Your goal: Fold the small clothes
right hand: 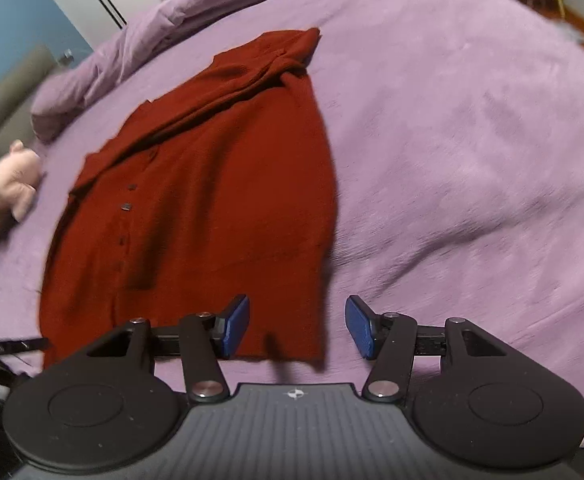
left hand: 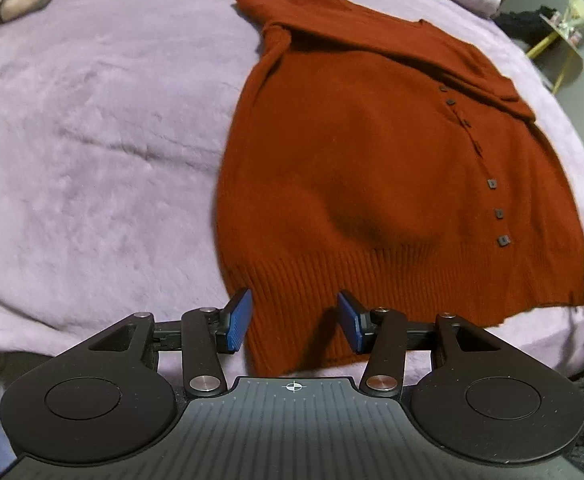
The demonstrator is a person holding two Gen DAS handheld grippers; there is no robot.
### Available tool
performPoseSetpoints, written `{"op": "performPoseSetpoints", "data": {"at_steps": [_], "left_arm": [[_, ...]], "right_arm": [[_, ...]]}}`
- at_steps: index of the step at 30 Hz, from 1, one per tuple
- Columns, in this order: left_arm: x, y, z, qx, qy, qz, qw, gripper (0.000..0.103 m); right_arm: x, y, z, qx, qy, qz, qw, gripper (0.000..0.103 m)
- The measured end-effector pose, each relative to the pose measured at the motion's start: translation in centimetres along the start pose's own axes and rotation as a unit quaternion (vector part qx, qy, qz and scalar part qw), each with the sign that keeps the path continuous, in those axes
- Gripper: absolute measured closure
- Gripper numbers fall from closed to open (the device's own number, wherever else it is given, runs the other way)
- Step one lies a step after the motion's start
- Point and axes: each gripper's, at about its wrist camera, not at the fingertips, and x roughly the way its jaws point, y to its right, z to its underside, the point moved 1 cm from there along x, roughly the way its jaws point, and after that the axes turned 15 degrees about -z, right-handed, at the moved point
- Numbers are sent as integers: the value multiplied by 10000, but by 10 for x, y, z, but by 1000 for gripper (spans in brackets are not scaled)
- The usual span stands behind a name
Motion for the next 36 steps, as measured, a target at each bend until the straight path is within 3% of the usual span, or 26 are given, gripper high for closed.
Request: {"op": "performPoseSetpoints", "data": {"at_steps": [3,7,9,11,16,20,26,27,30,31,33,36], "left_arm": [[3,-1,-2,71,-165,305,9994,51],[10,-6,2,82,-310,408,9987,58],[12,-10,-1,-80,-392,396,9984,64],[13,-15,-3,-186,-408,448,9980,64],[8,-24,-7,-349,-326,481,9977,62],[3,-31,-10,-301,-202,261,9990,58],[19,-33,-7,-381,-622,741,9946,61],[21,-32,-7,-390,-663,791,9939,63],[25,-32,-6,-399,-690,819,9934,91],[25,-33,-6,-431,-700,882,9927,94],[17,-34,-10,-479,-560,1062,9916,96],[-11,-34,-26,-687,-51,1439,9872,96]], "right_arm": [[7,6,0,304,-130,-207,9992,65],[14,9,2,391,-286,-211,9986,85],[16,13,2,500,-319,-279,9979,93],[16,15,1,607,-329,-392,9968,96],[14,16,0,664,-331,-462,9962,98],[14,16,-1,755,-305,-574,9950,98],[15,16,-5,933,-265,-761,9924,98],[15,16,-5,955,-253,-794,9919,98],[14,15,-7,1081,-196,-935,9895,98],[13,15,-8,1136,-159,-1010,9883,98],[10,14,-13,1196,-41,-1165,9860,99],[5,8,-28,1195,223,-1431,9822,99]]}}
